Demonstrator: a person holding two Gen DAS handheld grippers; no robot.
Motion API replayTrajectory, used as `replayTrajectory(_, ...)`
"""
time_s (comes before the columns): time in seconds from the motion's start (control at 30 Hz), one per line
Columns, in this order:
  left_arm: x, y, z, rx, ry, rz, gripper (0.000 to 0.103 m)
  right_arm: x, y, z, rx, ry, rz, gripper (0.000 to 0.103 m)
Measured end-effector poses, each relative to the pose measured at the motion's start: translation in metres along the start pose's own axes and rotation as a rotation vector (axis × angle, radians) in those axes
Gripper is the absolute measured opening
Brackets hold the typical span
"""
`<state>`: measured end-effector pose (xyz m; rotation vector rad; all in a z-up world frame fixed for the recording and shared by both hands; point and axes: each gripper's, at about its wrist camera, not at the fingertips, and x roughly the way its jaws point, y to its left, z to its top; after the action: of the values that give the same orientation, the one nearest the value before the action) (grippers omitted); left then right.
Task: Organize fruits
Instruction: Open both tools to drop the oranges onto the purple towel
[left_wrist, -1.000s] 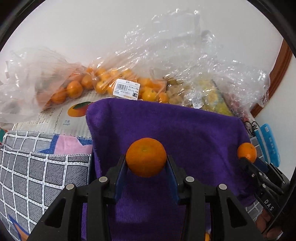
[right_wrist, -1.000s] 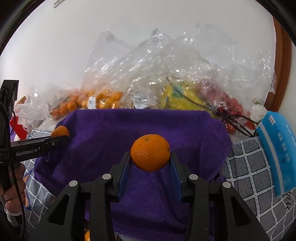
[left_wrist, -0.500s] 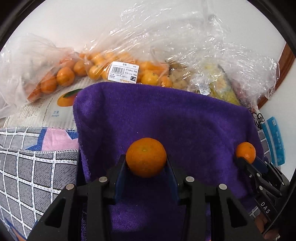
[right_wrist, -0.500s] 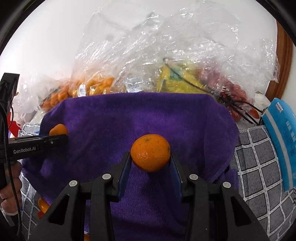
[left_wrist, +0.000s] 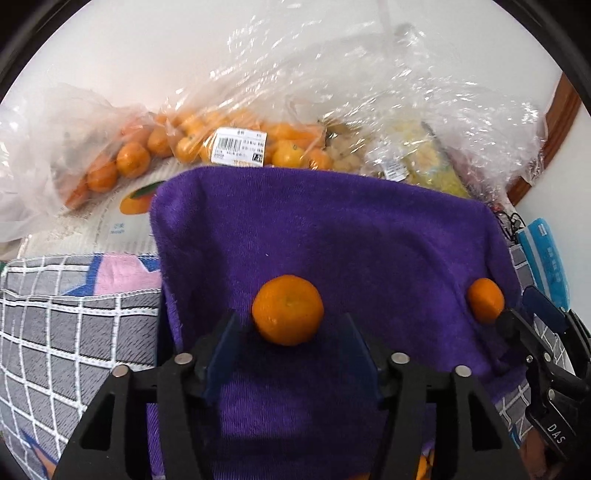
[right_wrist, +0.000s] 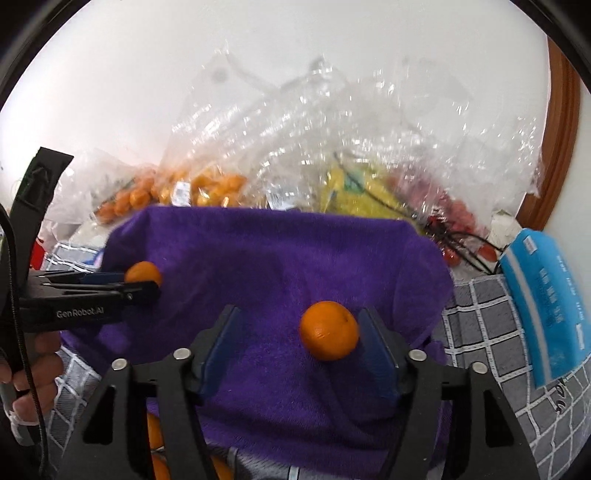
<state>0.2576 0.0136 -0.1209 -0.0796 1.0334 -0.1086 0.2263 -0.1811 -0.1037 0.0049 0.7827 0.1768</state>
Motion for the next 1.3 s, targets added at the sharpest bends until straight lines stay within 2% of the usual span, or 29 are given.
replayTrajectory(0.27,-0.047,-0.004,-0.015,-0.018,-0.064,0.019,0.061,-0.054,-0.001,-0.011,0.038,-0.061,-0.021,0.067)
replayTrajectory(0.4,-0.076,-0.005,-0.032,-0.032,-0.113,0.013,0.061,-0.086,-0.003,-0.02,0.056,-0.092,-0.01,0.067)
replayTrajectory(0.57,-0.112,-0.007,-0.055,-0.022,-0.195,0.027,0.061,-0.121,-0.003,-0.03,0.063,-0.136,-0.062,0.067)
replayTrajectory(0.67,-0.13,-0.008,-0.07,-0.016,-0.234,0.043,0.061,-0.142,-0.005,-0.037,0.095,-0.15,-0.047,0.067)
replayTrajectory(0.8,-0.148,-0.008,-0.088,-0.017,-0.243,0.005,0.061,-0.158,-0.004,-0.048,0.129,-0.142,-0.033,0.067)
replayTrajectory(1.07,-0.176,-0.01,-0.119,0.01,-0.31,0.005,0.061,-0.182,0.004,-0.071,0.141,-0.143,0.018,0.067)
replayTrajectory(1.3,-0.182,-0.002,-0.139,-0.016,-0.308,-0.033,0.061,-0.189,0.015,-0.084,0.13,-0.14,0.031,0.067)
